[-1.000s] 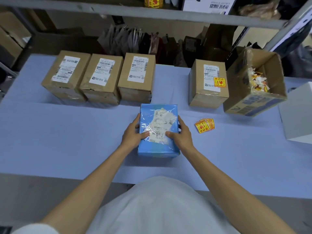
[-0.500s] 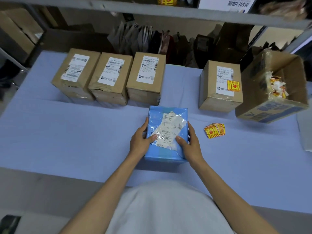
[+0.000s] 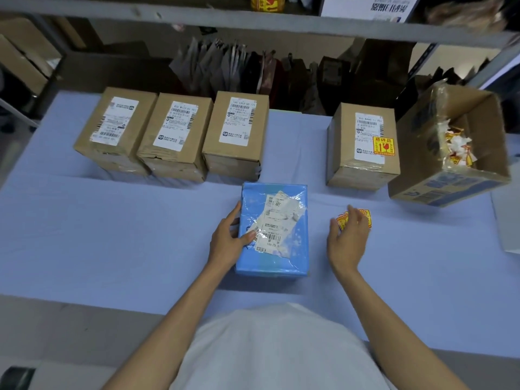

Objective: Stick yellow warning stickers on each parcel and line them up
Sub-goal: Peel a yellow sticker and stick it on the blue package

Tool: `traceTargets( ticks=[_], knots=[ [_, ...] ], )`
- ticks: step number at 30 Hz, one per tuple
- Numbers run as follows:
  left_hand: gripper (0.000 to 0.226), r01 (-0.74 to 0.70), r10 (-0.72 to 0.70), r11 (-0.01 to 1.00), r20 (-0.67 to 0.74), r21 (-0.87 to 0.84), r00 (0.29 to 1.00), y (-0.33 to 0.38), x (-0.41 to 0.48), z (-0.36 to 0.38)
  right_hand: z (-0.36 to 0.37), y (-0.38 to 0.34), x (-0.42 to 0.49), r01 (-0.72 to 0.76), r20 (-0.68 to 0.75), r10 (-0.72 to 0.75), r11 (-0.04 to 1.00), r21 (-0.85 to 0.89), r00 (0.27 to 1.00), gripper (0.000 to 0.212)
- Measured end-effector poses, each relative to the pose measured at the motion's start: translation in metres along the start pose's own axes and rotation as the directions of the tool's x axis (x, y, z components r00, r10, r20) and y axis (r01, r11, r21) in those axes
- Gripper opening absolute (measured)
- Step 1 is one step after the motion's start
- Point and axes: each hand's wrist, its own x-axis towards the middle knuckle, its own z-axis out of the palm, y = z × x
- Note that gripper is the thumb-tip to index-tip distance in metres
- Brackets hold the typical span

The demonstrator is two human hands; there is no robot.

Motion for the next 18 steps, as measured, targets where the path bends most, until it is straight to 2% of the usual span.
traceTargets(
  ticks=[2,4,6,8,11,12,15,18],
  knots=[
    [0.075,0.006,-0.006,1.0,0.003,-0.018,1.0,0.001,-0.001,0.0,0.002,0.021,0.015,0.038,0.062,-0.02,0.948,-0.316,0.998,0.047],
    [0.076,0.01,-0.01,0.999,0.011,-0.031,1.0,0.002,0.0,-0.001,0.005,0.037,0.017,0.144,0.128,-0.087,0.82,-0.554,0.988,0.036],
    [0.077,0.01,-0.009,0.999,0.016,-0.038,1.0,0.004,-0.001,-0.002,0.006,0.046,0.014,0.196,0.122,-0.156,0.676,-0.71,0.98,0.028],
    [0.077,0.007,-0.006,0.999,0.017,-0.041,1.0,0.005,-0.002,-0.003,0.001,0.044,0.015,0.258,0.155,-0.219,0.6,-0.757,0.963,0.024],
    [0.077,0.008,-0.007,0.999,0.015,-0.042,1.0,0.006,-0.003,-0.002,-0.006,0.04,0.019,0.32,0.165,-0.308,0.566,-0.759,0.937,0.007],
    [0.076,0.007,-0.006,0.999,0.012,-0.041,1.0,0.007,-0.003,-0.002,-0.007,0.037,0.019,0.345,0.183,-0.32,0.58,-0.738,0.93,0.004],
    [0.075,-0.002,0.002,0.999,0.003,-0.042,1.0,0.006,-0.003,-0.002,-0.005,0.032,0.018,0.357,0.234,-0.271,0.659,-0.663,0.934,0.023],
    [0.075,-0.003,0.003,0.999,0.006,-0.034,1.0,0.007,-0.003,-0.001,-0.012,0.014,0.02,0.277,0.248,-0.152,0.737,-0.617,0.957,0.011]
  ],
)
